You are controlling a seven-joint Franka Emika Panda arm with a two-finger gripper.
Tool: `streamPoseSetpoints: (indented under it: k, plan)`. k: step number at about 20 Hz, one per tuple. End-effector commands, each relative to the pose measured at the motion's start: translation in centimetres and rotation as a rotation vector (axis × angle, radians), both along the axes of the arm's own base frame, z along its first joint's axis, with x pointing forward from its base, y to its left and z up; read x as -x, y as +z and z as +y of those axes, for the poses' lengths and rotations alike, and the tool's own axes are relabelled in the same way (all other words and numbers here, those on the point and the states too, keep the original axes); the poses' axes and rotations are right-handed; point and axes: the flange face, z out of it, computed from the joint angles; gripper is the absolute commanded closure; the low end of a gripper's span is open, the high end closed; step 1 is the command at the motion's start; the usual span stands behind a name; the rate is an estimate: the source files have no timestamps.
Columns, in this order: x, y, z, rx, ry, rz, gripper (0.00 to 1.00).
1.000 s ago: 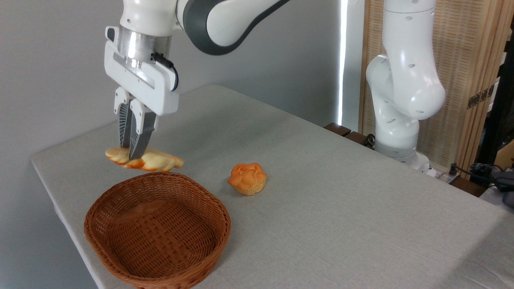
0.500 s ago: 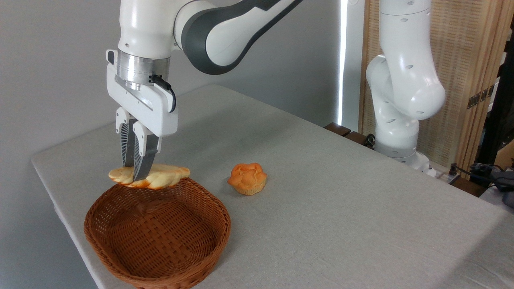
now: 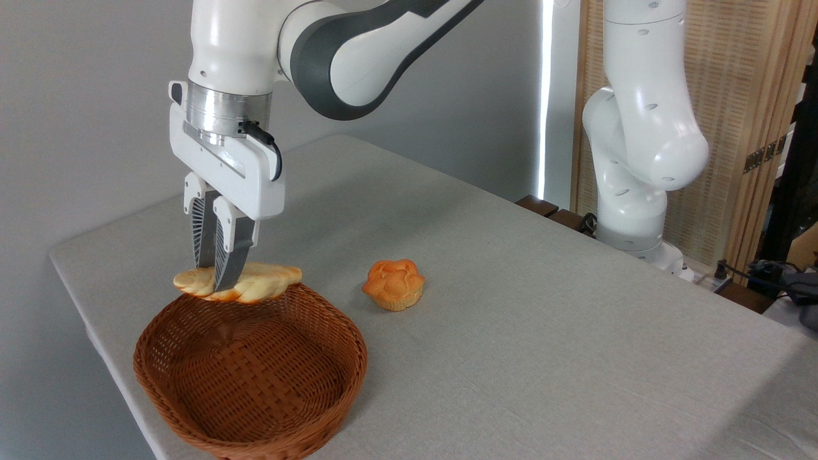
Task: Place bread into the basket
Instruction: 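Lower the bread roll over the basket and open the gripper, then raise the open gripper up away from the basket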
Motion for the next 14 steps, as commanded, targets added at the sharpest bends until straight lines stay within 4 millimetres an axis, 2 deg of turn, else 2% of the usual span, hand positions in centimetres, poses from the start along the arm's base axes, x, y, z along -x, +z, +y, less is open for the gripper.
streamPoseSetpoints:
  k: [1,14]
  plan:
    - [-0.30,0.48,0.30,-0.008,-0.004,-0.025,0.00]
    - [0.35,0.99,0.27,-0.008,0.018,0.025,0.00]
